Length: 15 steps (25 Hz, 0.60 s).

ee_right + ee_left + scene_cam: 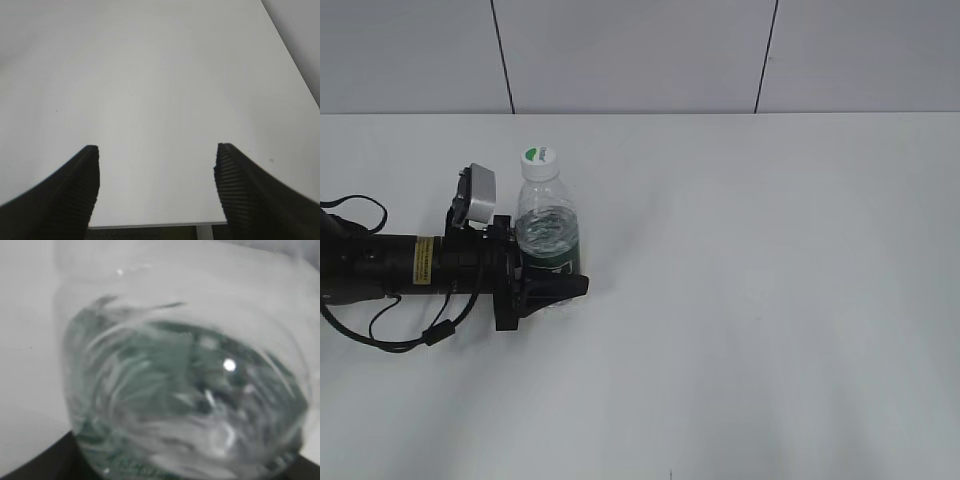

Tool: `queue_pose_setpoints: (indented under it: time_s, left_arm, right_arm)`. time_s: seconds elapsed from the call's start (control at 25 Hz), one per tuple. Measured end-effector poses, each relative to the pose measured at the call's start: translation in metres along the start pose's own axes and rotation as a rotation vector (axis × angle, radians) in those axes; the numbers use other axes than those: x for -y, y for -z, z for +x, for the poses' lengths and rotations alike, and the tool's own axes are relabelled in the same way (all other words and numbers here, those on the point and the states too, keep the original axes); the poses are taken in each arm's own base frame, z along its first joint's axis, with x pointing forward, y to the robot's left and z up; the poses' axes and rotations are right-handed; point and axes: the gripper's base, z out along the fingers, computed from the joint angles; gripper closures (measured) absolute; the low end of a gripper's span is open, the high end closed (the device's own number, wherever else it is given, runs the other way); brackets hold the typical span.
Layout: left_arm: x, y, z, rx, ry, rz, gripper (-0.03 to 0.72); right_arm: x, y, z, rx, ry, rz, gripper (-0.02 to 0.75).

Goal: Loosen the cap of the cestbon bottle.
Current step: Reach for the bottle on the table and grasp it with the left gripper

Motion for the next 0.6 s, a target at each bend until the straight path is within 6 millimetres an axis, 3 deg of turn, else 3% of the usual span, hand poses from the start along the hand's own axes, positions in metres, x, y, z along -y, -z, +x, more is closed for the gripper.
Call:
queue_pose_setpoints:
  time_s: [0.6]
  left_arm:
    - [0.0019, -0.0017, 0.0, -0.004, 0.006, 0.014, 0.258]
  right_arm:
    - [-0.0001, 0.0, 0.0, 0.0, 0.0, -0.001, 0.192]
